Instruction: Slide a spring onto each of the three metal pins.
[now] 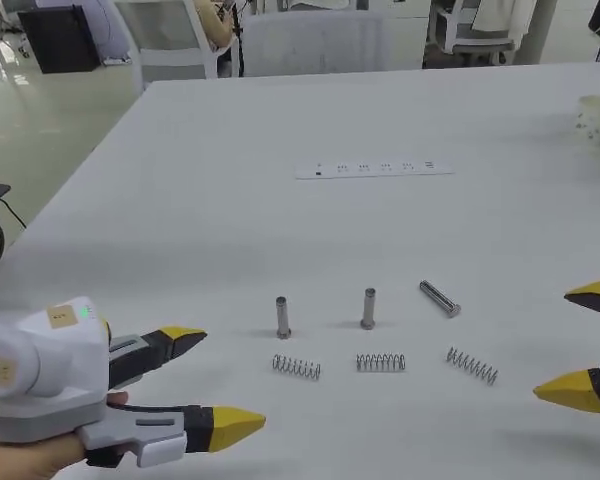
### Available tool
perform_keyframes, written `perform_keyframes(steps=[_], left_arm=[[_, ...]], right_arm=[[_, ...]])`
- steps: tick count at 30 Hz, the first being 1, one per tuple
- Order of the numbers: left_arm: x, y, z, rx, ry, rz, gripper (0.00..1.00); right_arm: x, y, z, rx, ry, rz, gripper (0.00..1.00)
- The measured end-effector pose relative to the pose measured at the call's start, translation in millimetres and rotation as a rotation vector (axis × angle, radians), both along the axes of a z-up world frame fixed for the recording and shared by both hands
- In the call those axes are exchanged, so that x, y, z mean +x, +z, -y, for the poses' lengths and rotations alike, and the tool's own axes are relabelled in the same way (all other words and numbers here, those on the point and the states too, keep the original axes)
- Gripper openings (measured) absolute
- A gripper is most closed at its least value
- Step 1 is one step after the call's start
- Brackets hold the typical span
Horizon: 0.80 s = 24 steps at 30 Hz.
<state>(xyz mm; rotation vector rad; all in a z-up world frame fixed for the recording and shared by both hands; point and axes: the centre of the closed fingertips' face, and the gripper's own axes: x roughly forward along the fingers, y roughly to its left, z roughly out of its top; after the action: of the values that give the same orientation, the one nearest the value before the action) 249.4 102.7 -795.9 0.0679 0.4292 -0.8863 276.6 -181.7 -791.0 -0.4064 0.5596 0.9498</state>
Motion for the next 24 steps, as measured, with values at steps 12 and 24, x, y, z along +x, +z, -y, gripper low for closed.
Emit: perform_keyframes(steps=[12,24], left_arm=[[-1.7,1.7,2.2,-0.006,-0.002,0.001,0.72],[-3.9,4.6,3.7,-0.008,-0.003,0.006,0.71]], right_arm=[[7.5,3.1,-1.1,-0.003,-0.012,0.001,0.74],[26.0,11.1,-9.5,-0.004,-0.022,0.021,0.72]])
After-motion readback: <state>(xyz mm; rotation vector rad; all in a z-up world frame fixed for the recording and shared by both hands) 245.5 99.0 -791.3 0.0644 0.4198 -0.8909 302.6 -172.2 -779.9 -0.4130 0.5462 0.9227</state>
